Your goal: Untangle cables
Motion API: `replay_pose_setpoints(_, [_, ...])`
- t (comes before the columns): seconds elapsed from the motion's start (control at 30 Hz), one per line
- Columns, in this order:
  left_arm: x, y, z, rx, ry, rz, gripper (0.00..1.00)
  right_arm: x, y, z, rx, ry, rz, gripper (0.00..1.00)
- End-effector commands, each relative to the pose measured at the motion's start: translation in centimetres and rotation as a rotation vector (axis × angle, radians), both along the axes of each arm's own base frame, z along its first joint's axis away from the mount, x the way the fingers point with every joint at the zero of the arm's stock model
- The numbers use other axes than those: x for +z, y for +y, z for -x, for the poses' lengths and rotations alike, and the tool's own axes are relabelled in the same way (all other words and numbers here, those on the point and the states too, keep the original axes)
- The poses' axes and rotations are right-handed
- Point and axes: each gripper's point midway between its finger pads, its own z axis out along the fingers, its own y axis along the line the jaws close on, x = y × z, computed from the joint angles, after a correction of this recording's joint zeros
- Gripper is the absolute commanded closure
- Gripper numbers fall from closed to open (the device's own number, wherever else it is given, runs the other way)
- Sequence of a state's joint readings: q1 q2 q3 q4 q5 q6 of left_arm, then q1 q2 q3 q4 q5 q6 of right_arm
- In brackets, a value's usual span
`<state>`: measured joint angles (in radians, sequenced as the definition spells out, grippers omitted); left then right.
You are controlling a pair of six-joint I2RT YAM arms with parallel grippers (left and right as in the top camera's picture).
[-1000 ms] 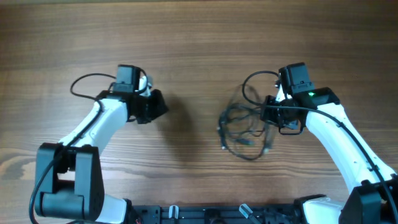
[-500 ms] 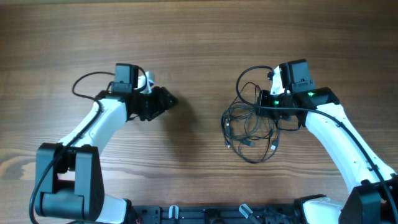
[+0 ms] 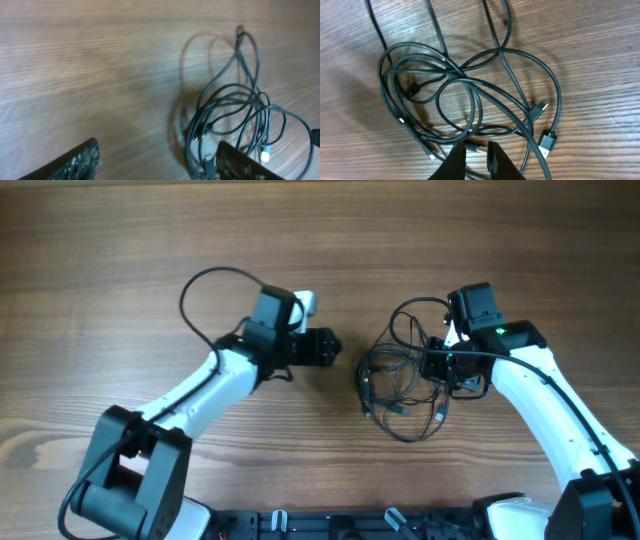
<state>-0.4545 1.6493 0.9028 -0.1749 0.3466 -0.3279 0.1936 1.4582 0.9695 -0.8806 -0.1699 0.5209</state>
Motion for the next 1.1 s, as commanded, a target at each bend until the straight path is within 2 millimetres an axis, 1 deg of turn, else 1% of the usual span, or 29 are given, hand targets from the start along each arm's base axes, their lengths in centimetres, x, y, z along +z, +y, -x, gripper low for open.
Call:
replay_pose_setpoints(0.0, [-0.4, -1.0, -0.9, -0.030, -0.125, -0.103, 0.21, 0.2, -0.7, 0.0, -0.069, 0.005, 0.027, 0.82])
replay_pose_setpoints(0.1, [-0.6, -2.2, -0.9, -0.068, -0.159, -0.110, 0.20, 0.3, -0.7, 0.2, -0.069, 0.013, 0.026, 0.81])
replay_pose_setpoints(0.17, [-0.8, -2.9, -0.8, -0.083, -0.171, -0.104, 0.22, 0.6, -0.9, 0.2, -0.076, 0.018, 0.027, 0.77])
replay_pose_setpoints(0.2, [-1.0, -3.4, -0.8, -0.090, -0.177, -0.100, 0.25, 0.9, -1.0, 0.1, -0.081, 0.017, 0.027, 0.76])
replay_pose_setpoints(0.27, [-1.3, -4.2, -0.7, -0.107, -0.188, -0.092, 0.28, 1.8, -1.3, -0.2, -0.093, 0.005, 0.024, 0.75])
replay_pose_setpoints(0.4, [-2.3, -5.8, -0.1, -0.142, -0.194, -0.086, 0.28, 4.2, -1.8, -1.0, -0.114, -0.052, 0.012, 0.73])
replay_pose_setpoints(0.47, [-2.8, -6.5, 0.3, -0.161, -0.192, -0.086, 0.28, 5.0, -1.8, -1.2, -0.114, -0.081, 0.004, 0.71])
replay_pose_setpoints(0.5, [-3.1, -7.0, 0.6, -0.174, -0.191, -0.086, 0.28, 5.4, -1.7, -1.2, -0.113, -0.095, -0.004, 0.68])
replay_pose_setpoints(0.57, [-3.9, -7.6, 1.3, -0.196, -0.179, -0.092, 0.29, 5.9, -1.5, -1.1, -0.109, -0.108, -0.017, 0.67])
replay_pose_setpoints(0.7, [-4.7, -8.2, 2.1, -0.219, -0.164, -0.102, 0.29, 6.1, -1.1, -1.0, -0.097, -0.111, -0.041, 0.67])
replay_pose_setpoints(0.83, [-5.1, -8.3, 2.4, -0.225, -0.155, -0.107, 0.36, 6.2, -0.8, -0.9, -0.093, -0.106, -0.055, 0.67])
replay_pose_setpoints(0.93, [-5.5, -8.1, 2.6, -0.227, -0.142, -0.116, 0.36, 6.1, -0.8, -0.8, -0.092, -0.101, -0.059, 0.67])
replay_pose_setpoints(1.0, [-5.7, -8.0, 2.7, -0.227, -0.136, -0.121, 0.32, 6.2, -0.6, -0.8, -0.089, -0.099, -0.066, 0.67])
replay_pose_setpoints(1.07, [-5.6, -8.1, 2.6, -0.227, -0.137, -0.119, 0.33, 6.2, -0.6, -0.7, -0.089, -0.098, -0.068, 0.67])
